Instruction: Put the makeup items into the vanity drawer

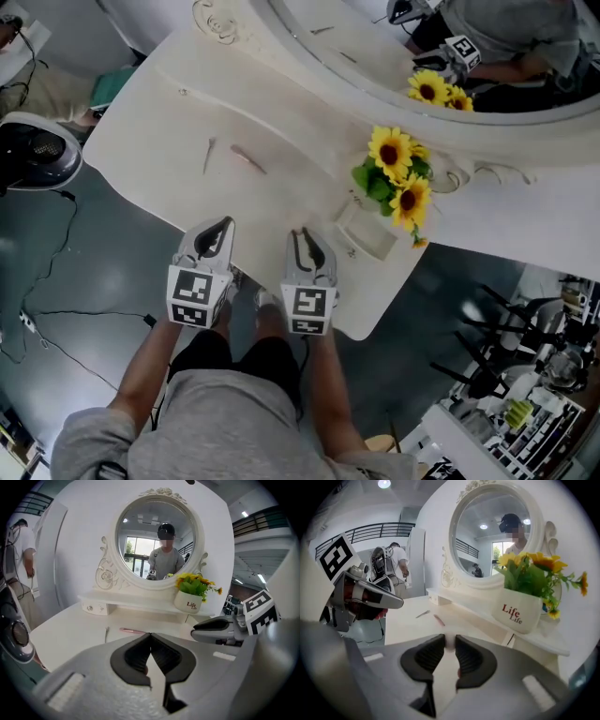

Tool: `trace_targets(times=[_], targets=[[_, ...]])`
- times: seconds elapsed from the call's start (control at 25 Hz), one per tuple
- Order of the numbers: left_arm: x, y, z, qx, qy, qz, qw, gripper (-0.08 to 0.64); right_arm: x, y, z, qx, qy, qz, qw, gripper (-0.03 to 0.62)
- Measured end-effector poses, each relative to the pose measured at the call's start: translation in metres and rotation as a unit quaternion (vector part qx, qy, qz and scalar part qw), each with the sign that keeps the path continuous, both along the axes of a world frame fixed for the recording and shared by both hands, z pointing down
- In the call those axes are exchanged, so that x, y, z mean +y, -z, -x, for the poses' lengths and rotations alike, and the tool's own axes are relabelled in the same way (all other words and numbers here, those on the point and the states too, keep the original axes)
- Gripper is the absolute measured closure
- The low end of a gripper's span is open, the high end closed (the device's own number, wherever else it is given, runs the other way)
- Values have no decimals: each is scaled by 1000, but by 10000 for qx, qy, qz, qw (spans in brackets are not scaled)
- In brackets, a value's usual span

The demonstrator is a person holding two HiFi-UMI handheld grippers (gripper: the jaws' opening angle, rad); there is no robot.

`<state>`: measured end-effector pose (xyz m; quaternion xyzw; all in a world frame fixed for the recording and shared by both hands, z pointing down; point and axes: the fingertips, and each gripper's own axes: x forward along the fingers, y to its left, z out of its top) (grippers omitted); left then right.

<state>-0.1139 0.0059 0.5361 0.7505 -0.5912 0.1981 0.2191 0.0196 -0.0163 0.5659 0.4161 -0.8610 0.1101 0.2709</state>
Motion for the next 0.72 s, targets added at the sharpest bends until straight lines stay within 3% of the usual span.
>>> trace_targets(times=[0.72], targets=[[-32, 53, -80, 49, -934, -390, 9949, 549, -14, 57, -98, -28, -1212, -454, 9916, 512]])
